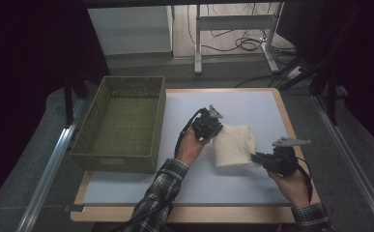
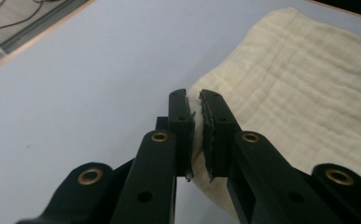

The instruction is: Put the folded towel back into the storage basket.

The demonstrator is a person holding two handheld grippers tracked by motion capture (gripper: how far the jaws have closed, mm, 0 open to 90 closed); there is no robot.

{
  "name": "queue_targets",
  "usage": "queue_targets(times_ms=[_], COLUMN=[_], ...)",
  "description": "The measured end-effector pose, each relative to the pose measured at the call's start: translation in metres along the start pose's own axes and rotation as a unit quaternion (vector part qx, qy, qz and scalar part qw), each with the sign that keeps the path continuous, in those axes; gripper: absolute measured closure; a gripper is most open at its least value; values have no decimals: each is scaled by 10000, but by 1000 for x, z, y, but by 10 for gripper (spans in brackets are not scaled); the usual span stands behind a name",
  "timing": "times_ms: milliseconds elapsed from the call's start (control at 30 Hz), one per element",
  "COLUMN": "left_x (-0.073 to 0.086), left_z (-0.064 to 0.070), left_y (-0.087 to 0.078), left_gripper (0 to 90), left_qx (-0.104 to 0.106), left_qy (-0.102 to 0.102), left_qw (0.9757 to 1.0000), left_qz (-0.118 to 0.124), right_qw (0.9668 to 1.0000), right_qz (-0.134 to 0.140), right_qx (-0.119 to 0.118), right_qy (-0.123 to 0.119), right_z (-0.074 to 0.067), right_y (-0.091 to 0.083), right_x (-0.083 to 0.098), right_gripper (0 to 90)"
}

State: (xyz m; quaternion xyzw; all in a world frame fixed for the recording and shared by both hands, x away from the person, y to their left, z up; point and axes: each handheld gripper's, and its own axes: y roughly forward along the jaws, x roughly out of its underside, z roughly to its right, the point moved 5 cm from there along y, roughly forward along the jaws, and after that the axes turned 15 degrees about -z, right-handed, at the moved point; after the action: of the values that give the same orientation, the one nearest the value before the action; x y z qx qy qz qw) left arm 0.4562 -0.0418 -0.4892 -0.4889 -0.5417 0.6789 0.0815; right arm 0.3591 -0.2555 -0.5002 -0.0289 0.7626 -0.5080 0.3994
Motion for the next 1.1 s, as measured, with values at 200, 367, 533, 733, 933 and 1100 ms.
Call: queue_targets(times_ms=[200, 367, 533, 733, 933, 1100], left_x=[3, 5, 11, 20, 28, 32], left_z=[-19, -36, -55, -80, -100, -113], left_y=[-26, -50, -70, -85, -95, -105], left_gripper=[833, 833, 833, 833, 833, 833], left_qx=[-261, -473, -682, -867, -1027, -1238], left_qy=[-40, -97, -121, -241, -343, -359], left_qw=[9997, 9988, 9976, 9959, 9941, 9917], left_qz=[2, 56, 66, 33, 32, -3], right_qw=[9998, 9994, 9989, 9979, 9969, 9965], right_qz=[34, 89, 103, 47, 19, 60], right_qx=[-32, -44, -93, -149, -216, -295], right_qy=[-193, -340, -456, -628, -755, -778], right_z=[-15, -28, -41, -59, -75, -85], right_y=[5, 9, 16, 29, 39, 45], right_x=[-23, -46, -69, -95, -118, -135], right_gripper=[816, 816, 816, 816, 815, 815])
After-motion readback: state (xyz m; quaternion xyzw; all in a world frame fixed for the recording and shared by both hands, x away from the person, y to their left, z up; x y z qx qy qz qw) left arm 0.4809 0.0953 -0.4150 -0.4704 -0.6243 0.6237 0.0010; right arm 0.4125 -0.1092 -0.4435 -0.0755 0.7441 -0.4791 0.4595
